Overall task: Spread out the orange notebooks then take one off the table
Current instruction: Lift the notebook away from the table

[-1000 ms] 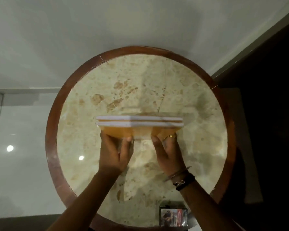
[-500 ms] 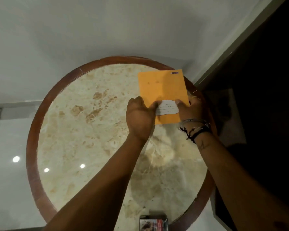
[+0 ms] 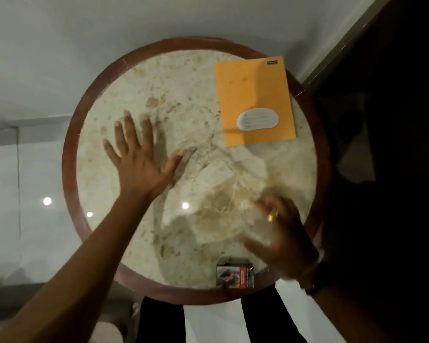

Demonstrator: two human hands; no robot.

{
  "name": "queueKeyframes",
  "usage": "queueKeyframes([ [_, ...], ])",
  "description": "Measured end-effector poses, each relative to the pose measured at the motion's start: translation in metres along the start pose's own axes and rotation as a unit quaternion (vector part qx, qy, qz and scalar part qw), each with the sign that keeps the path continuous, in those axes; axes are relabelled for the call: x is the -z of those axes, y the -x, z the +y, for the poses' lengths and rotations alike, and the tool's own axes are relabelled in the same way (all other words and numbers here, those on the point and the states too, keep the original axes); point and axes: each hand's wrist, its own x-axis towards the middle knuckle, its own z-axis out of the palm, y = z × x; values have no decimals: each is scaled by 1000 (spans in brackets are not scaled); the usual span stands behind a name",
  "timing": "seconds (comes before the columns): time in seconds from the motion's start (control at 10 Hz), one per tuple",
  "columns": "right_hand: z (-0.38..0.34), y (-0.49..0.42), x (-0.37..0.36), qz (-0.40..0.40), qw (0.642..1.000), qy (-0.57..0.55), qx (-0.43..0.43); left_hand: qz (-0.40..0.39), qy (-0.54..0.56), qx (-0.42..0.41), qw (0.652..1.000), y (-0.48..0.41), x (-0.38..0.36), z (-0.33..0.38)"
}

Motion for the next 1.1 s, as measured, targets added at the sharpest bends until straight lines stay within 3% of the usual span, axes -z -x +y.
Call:
queueKeyframes([
  [0.1, -2, 55, -21, -104, 990, 65, 69, -59, -16, -10, 998, 16, -2, -52],
  [0.2, -3, 81, -41, -145, 982, 100, 61, -68, -27, -53, 996, 31, -20, -90],
  [0.3, -10, 76, -45, -107, 989, 90, 43, -51, -33, -67, 996, 32, -28, -94],
  [0.4, -47, 39, -53, -23, 995, 26, -95, -48, -21, -45, 998, 29, -31, -97],
  [0.5, -84, -21, -58, 49, 982, -15, -181, -48, -27, -44, 997, 27, -30, -96],
  [0.6, -135, -150, -68, 177, 954, -64, -235, -20, -32, -65, 997, 29, -33, -96],
  [0.7, -154, -230, -74, 223, 929, -85, -283, 4, -36, -67, 997, 30, -36, -99],
  [0.8, -152, -288, -89, 203, 925, -23, -319, 20, -44, -67, 997, 26, -40, -100],
  [1.1, -147, -272, -88, 201, 930, -18, -308, 27, -20, -77, 996, 26, -40, -100],
])
